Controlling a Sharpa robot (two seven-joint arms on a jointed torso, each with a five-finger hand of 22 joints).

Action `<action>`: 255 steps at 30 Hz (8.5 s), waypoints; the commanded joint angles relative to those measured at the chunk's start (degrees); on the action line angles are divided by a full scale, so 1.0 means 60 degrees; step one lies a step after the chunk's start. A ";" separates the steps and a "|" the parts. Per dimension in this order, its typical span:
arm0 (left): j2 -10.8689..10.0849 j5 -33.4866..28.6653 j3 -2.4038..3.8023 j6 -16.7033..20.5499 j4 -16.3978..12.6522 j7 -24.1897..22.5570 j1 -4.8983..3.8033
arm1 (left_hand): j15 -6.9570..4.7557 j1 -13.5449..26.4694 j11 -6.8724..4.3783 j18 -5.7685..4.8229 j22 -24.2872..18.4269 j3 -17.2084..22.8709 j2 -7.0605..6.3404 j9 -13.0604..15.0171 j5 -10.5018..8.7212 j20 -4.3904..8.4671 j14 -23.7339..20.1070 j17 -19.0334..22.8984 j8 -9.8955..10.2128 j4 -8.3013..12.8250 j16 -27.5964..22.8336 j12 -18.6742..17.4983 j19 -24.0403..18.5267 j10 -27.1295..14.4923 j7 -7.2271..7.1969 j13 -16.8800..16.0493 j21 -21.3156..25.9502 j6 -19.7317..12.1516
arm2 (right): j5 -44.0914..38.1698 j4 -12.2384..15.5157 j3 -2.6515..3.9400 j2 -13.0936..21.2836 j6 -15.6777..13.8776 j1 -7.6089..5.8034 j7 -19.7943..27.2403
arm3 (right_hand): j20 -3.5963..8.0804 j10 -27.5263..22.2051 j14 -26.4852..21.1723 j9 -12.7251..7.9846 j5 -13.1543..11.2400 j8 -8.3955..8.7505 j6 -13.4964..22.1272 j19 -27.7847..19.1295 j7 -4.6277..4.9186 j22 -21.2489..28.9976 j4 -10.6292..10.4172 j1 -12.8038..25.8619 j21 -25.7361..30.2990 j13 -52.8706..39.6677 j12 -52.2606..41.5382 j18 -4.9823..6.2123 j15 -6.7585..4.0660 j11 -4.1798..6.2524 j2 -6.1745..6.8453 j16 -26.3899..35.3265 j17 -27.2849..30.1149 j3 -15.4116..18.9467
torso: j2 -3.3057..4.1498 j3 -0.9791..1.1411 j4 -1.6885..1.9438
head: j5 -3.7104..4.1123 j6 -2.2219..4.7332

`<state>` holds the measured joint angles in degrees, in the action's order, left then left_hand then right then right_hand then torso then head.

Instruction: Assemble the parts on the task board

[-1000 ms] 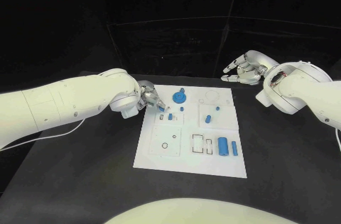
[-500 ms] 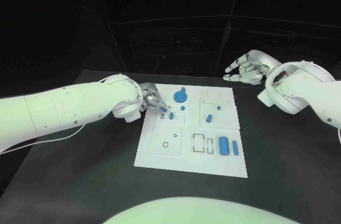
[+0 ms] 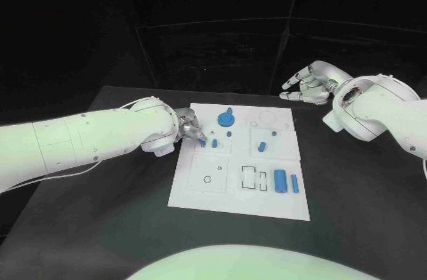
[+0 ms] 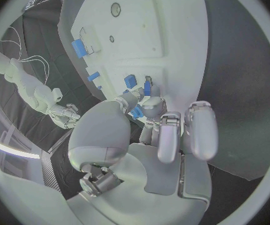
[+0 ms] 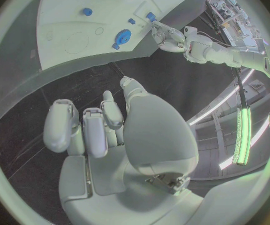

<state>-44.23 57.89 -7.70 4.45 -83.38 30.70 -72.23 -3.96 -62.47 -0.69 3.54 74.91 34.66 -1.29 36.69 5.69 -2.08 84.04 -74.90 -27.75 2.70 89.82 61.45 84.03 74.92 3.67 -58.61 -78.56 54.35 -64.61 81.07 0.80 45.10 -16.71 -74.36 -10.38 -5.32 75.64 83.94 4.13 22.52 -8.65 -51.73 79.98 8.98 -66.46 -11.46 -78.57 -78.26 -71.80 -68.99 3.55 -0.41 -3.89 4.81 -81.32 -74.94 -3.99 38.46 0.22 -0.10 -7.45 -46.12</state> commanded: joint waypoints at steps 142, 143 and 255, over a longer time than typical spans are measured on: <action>0.2151 0.4465 -0.0052 0.0086 0.2295 -0.4764 0.0009 | 0.0580 -0.2965 0.0899 0.0877 -0.4386 -0.4548 -0.0346 -0.4485 -0.0243 -0.0536 -0.0210 0.1095 0.2608 -0.0462 -0.2099 -0.6582 -0.1067 -0.3815 0.0562 0.8056 0.5430 -0.0306 | -0.0034 -0.0124 0.0004 -0.0172 0.0075 -0.0011 0.0097 | 0.0009 -0.0071 0.0530 -0.0012 0.0106 -0.0077 0.0102 -0.0051 -0.0008 0.0012 -0.0119 -0.0061 0.0041 0.0023 -0.0012 0.0179 -0.0052 0.0012 -0.0009 0.0061 -0.0396 0.0034 | 0.0013 0.0005 -0.0029 | 0.0272 0.0133; 0.2192 0.4503 -0.0059 0.0060 0.2331 -0.4757 0.0009 | 0.0573 -0.2959 0.0892 0.0852 -0.4253 -0.4542 -0.0349 -0.4517 -0.0243 -0.0528 -0.0168 0.1043 0.2639 -0.0471 -0.2043 -0.6612 -0.0995 -0.3764 0.0560 0.8107 0.5287 -0.0265 | -0.0034 -0.0126 0.0004 -0.0174 0.0077 -0.0011 0.0097 | 0.0009 -0.0073 0.0532 -0.0012 0.0111 -0.0080 0.0103 -0.0047 -0.0009 0.0006 -0.0123 -0.0065 0.0038 0.0027 -0.0009 0.0178 -0.0052 0.0014 -0.0017 0.0056 -0.0404 0.0031 | 0.0010 0.0003 -0.0021 | 0.0277 0.0132; 0.1059 0.3908 0.0518 -0.0609 0.1811 -0.4088 0.0182 | 0.0471 -0.2516 0.0711 0.0333 -0.1246 -0.1326 -0.0461 -0.5029 -0.0319 -0.0403 0.0155 0.1203 0.3336 0.0273 -0.1699 -0.8636 -0.0145 -0.1118 0.0590 0.9030 0.2318 0.1469 | -0.0034 -0.0096 0.0004 -0.0128 0.0084 -0.0007 0.0124 | 0.0009 -0.0055 0.0532 -0.0012 0.0121 -0.0088 0.0103 -0.0044 -0.0010 0.0002 -0.0128 -0.0079 0.0037 0.0006 -0.0035 0.0177 -0.0053 0.0015 -0.0030 0.0060 -0.0400 0.0022 | 0.0006 0.0011 -0.0023 | 0.0237 0.0024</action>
<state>-37.96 81.63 -4.62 2.31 -72.44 5.71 -71.09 -0.90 -78.14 3.48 6.68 67.38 26.34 -4.00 6.52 3.75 -4.49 84.05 -67.73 -8.01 4.34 79.66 9.93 82.88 67.87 7.17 -4.43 -64.38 63.17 -64.61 80.33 0.79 44.31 -16.34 -74.29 -10.04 -5.33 75.64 83.94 4.13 22.97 -8.93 -51.54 79.98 8.80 -66.43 -11.94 -78.56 -78.27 -71.71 -68.99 3.55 -0.41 -3.89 4.81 -81.32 -74.92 -3.82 38.49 0.29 -0.26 -6.05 -45.96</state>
